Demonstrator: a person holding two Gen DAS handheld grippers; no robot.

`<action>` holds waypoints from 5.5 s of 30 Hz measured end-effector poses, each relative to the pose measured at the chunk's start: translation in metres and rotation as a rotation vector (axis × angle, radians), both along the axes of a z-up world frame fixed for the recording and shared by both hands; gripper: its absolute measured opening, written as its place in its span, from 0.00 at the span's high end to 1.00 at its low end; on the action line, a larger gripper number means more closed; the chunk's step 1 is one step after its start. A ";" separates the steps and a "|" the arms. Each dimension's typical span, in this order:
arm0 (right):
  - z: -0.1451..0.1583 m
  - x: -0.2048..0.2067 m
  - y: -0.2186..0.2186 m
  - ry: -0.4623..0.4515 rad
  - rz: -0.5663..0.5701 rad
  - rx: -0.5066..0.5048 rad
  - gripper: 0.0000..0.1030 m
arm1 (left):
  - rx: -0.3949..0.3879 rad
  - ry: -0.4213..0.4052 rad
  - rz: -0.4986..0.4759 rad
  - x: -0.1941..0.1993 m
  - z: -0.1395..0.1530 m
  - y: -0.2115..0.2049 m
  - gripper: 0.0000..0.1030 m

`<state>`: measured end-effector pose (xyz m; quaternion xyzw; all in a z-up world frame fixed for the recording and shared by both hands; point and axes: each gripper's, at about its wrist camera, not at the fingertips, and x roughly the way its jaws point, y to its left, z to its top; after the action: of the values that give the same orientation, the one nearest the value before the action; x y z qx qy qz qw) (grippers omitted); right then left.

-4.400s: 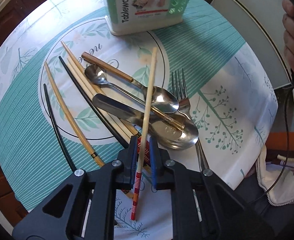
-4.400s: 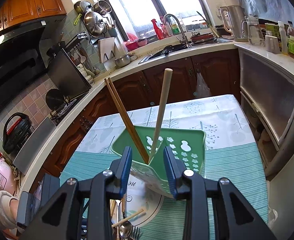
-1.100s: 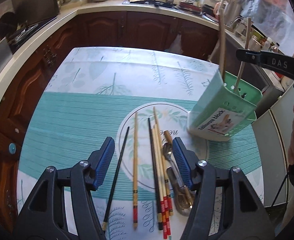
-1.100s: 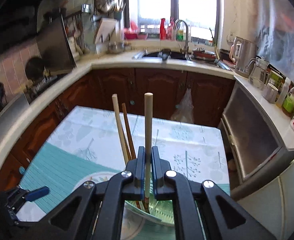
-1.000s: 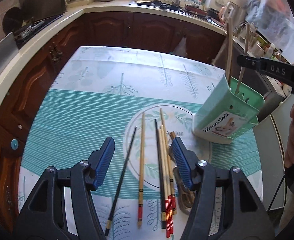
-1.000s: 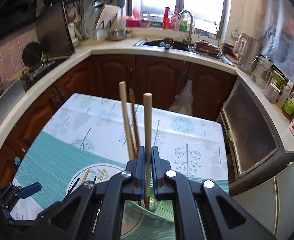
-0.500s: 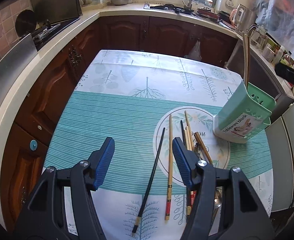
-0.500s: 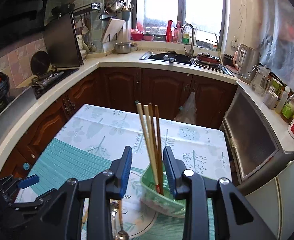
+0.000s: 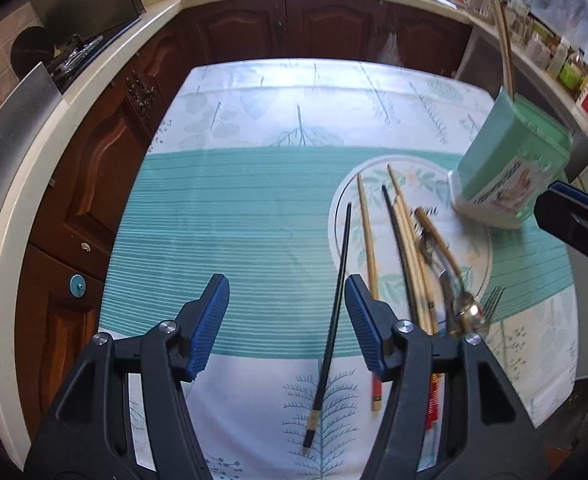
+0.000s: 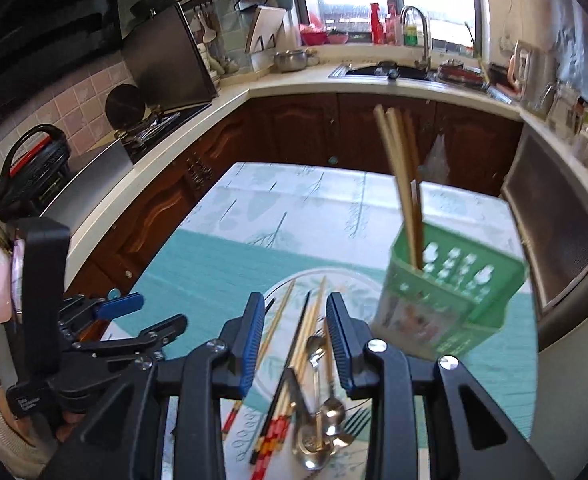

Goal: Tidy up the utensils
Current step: 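Move the left tool to the pile and grasp a black chopstick, then grasp a plain wooden chopstick with the right tool while the left tool holds the black chopstick, then lift both held chopsticks and lower them into the green holder, then open both tools to release the chopsticks and return to the pile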

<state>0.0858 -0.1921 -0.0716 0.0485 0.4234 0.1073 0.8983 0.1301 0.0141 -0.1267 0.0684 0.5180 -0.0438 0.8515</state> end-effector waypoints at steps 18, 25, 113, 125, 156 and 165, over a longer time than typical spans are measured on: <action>-0.078 -0.008 -0.010 0.188 -0.060 0.149 0.69 | -0.033 0.357 -0.116 0.044 -0.085 -0.026 0.45; -0.086 -0.007 -0.017 0.201 -0.066 0.178 0.69 | -0.001 0.471 -0.137 0.063 -0.100 -0.035 0.46; 0.076 -0.015 -0.103 -0.330 -0.280 0.171 0.94 | -0.298 -0.332 -0.368 -0.003 0.219 -0.149 0.97; 0.063 0.019 -0.143 -0.468 -0.323 0.137 0.94 | -0.277 -0.326 -0.394 0.041 0.209 -0.242 0.97; -0.022 0.033 -0.104 -0.370 0.010 -0.113 0.93 | -0.295 -0.059 -0.346 0.081 0.046 -0.203 0.96; -0.018 0.024 -0.104 -0.304 0.009 -0.059 0.80 | -0.289 -0.036 -0.295 0.067 0.043 -0.171 0.84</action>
<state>0.1102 -0.2961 -0.0896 0.0036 0.2858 0.1048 0.9525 0.1971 -0.1568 -0.0833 0.0215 0.4754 -0.2405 0.8460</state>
